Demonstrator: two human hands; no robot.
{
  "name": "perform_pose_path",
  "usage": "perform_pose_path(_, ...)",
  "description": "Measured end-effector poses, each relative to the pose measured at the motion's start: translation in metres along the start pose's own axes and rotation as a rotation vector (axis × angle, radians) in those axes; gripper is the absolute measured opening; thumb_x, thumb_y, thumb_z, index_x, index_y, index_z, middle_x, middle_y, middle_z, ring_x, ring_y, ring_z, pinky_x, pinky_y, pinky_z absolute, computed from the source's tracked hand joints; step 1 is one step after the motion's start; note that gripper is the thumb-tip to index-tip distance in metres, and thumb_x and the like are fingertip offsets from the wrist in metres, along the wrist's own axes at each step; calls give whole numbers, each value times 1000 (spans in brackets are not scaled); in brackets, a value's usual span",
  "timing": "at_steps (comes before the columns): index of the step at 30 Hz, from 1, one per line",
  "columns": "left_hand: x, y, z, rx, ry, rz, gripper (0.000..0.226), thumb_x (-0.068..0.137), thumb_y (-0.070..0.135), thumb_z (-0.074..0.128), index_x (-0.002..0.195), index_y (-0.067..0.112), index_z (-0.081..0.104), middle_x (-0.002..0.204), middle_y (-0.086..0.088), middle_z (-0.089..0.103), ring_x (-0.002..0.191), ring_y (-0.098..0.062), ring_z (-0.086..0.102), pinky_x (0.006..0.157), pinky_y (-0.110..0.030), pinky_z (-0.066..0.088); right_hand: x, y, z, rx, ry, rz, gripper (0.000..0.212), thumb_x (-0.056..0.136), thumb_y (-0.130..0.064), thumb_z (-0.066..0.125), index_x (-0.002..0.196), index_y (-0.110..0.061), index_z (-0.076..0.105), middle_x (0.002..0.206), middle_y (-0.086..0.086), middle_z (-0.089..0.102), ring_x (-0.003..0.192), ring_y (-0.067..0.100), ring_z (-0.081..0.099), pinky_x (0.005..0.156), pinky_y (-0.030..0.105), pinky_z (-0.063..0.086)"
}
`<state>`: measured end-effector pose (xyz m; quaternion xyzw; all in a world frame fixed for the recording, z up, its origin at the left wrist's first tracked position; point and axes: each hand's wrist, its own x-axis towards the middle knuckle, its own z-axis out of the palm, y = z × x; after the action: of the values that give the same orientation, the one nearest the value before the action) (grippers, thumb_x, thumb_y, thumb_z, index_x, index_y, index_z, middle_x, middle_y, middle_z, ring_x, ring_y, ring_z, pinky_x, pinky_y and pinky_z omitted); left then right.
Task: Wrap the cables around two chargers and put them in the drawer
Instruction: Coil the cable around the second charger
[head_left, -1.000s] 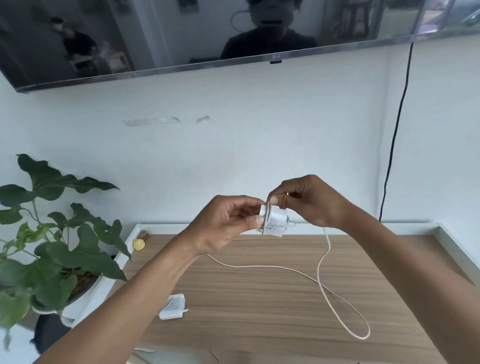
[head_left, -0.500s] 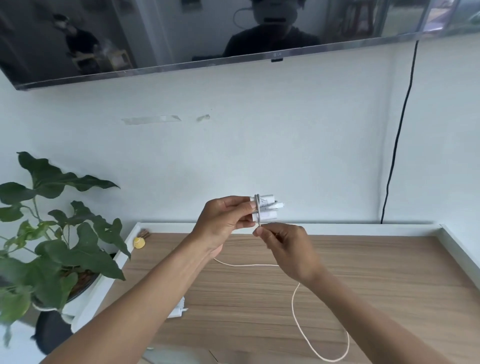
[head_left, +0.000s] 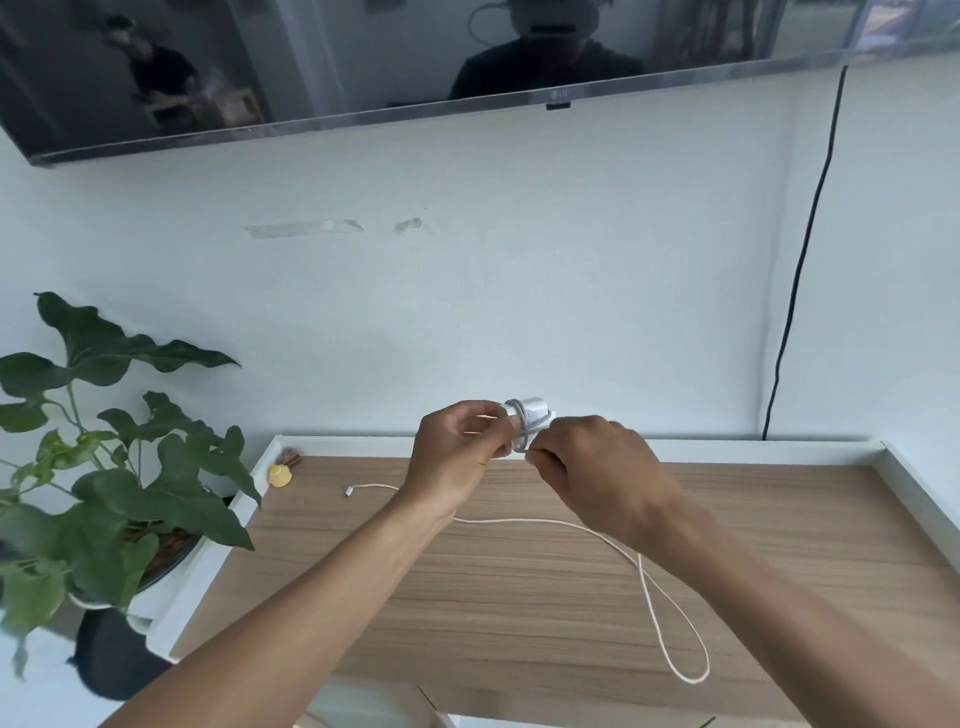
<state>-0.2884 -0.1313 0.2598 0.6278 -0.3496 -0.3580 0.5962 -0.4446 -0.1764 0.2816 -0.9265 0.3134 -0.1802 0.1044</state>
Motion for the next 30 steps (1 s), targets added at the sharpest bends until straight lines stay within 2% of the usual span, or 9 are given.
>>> perform_pose_path(2, -2, -4, 0, -18, -7, -7, 21, 74, 14, 80, 90, 5, 71, 79, -16, 71, 75, -22, 69, 85, -40, 58, 1, 2, -7, -46, 2, -31, 25, 98, -28, 40, 74, -21, 45, 82, -4, 53, 69, 25, 44, 61, 31, 34)
perform_pose_path(6, -5, -4, 4, -10, -23, 37, 14, 78, 5, 76, 90, 4, 69, 74, -9, 69, 74, -21, 66, 80, -34, 59, 4, 11, -15, -85, 28, -90, 27, 99, -35, 40, 100, -26, 65, 95, -6, 63, 81, 26, 60, 65, 32, 44)
perform_pose_path(9, -7, -6, 3, 32, -83, 65, 28, 66, 21, 81, 87, 8, 69, 77, -7, 69, 76, -20, 66, 80, -36, 58, 8, 15, -20, -37, 87, -157, 23, 97, -34, 47, 99, -27, 68, 93, -8, 65, 79, 25, 61, 62, 30, 42)
perform_pose_path(12, -9, -9, 2, 8, -156, 43, 27, 76, 10, 80, 96, -3, 66, 84, -12, 66, 81, -20, 65, 82, -38, 59, 13, 21, -22, 10, 147, -177, 15, 94, -29, 56, 92, -25, 70, 89, -10, 67, 72, 20, 60, 60, 29, 42)
perform_pose_path(15, -11, -3, 1, -18, -218, 49, 20, 84, 1, 70, 101, -7, 64, 90, -17, 67, 81, -20, 66, 76, -31, 59, 18, 29, -21, 221, 160, -112, 13, 90, -21, 61, 84, -26, 71, 78, -16, 65, 61, 4, 52, 59, 26, 41)
perform_pose_path(20, -12, 2, -4, -82, -313, 29, 15, 87, 5, 66, 100, -1, 63, 90, -18, 68, 76, -23, 67, 73, -28, 55, 24, 31, -27, 645, 116, 35, 17, 88, -13, 66, 75, -21, 72, 71, -12, 68, 58, 1, 54, 55, 7, 38)
perform_pose_path(23, -12, 3, -11, -58, -372, 41, 11, 88, 3, 64, 99, 1, 62, 88, -12, 68, 75, -20, 65, 69, -25, 53, 26, 34, -25, 730, -18, 80, 14, 88, -15, 66, 77, -19, 73, 60, -18, 66, 49, 0, 47, 52, 7, 35)
perform_pose_path(25, -13, 4, -14, -78, -449, 20, 17, 84, 8, 68, 99, 2, 62, 87, -8, 70, 76, -18, 65, 70, -25, 53, 26, 38, -25, 798, -96, 85, 13, 89, -13, 65, 78, -13, 73, 58, -18, 64, 46, -1, 47, 50, 6, 35)
perform_pose_path(30, -15, 14, -17, -215, -486, -42, 20, 81, 12, 62, 97, 0, 65, 86, -12, 70, 76, -23, 65, 70, -29, 55, 22, 33, -5, 1123, -84, 144, 21, 90, 11, 52, 82, 0, 68, 52, -11, 61, 44, 0, 44, 44, 10, 34)
